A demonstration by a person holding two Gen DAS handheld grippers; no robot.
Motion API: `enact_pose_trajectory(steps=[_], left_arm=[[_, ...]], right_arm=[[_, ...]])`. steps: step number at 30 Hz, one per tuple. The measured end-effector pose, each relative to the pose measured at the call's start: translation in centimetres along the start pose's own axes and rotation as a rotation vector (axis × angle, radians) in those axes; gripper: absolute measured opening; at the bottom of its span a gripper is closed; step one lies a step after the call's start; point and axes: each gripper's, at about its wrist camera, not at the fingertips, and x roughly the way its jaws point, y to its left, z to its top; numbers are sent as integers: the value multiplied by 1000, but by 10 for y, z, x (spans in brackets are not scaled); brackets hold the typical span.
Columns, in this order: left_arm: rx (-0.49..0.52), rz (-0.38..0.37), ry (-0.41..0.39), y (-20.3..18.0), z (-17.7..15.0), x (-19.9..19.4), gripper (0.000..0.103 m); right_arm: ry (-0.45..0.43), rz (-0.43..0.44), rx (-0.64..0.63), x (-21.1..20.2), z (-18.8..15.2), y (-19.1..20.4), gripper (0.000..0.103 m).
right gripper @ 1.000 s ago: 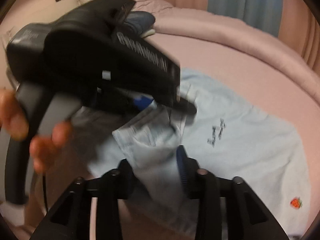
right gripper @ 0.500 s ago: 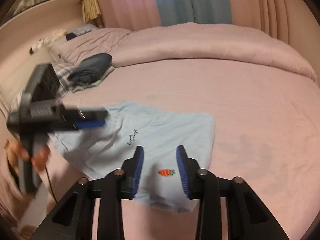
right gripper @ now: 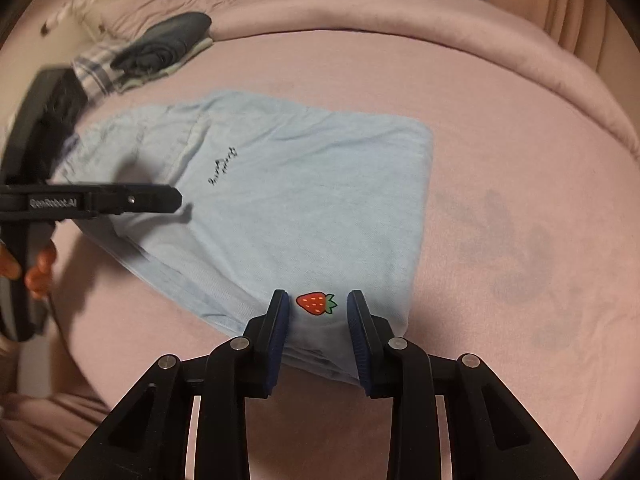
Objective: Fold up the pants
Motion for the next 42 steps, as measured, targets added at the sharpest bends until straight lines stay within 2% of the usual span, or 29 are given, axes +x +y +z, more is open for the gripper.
enact_pose_trajectory(steps=[2,6,9,10,12,13,16,18,21,23,25,26,27,28,31,35,39,42], left_arm=[[13,0,-19,-6,-5,-10,50],[30,-45,-37,-19,-12,-17,50],[43,-7,-5,-17,-21,-9,49],[38,3,5,-15,-24,-6,44],[15,-2,-3,-7,-28,-8,41],[6,-11,-7,-5,-29,-11,41],[-10,-34,-17,0,-32,-19,41],[-27,-53,-31,4,-33,-31,43],[-64,-54,-85,17,-37,-56,53],[-96,-59,-110,27,-43,-68,53],[-130,-59,-129,38,-51,-80,53],[-140,-61,-134,40,-54,-85,53],[-150,-56,-141,43,-57,-89,53],[-156,-53,-148,46,-63,-96,53],[-179,-45,-172,54,-75,-111,54],[-234,-30,-211,71,-96,-133,56],[-315,-27,-242,91,-114,-149,57],[-384,-29,-256,108,-130,-156,58]], right_arm=[[-56,34,19,-7,9,-5,31],[-124,2,35,1,47,-6,31],[-91,-34,77,31,75,-12,31],[-42,-53,96,48,82,-17,31],[15,-100,121,67,87,-24,31],[31,-105,127,74,87,-25,28],[13,-147,111,64,90,-16,28],[-10,-170,91,52,86,-6,28],[-53,-81,9,31,73,23,28],[-39,-42,-40,28,55,44,28],[30,1,-95,42,38,59,28],[68,-23,-145,54,29,69,28],[57,-77,-202,58,25,80,28],[54,-92,-223,57,27,85,28],[17,11,-232,48,46,105,28],[-32,3,-300,64,73,135,28],[-20,-46,-310,95,96,150,26],[-2,-51,-296,111,105,161,22]])
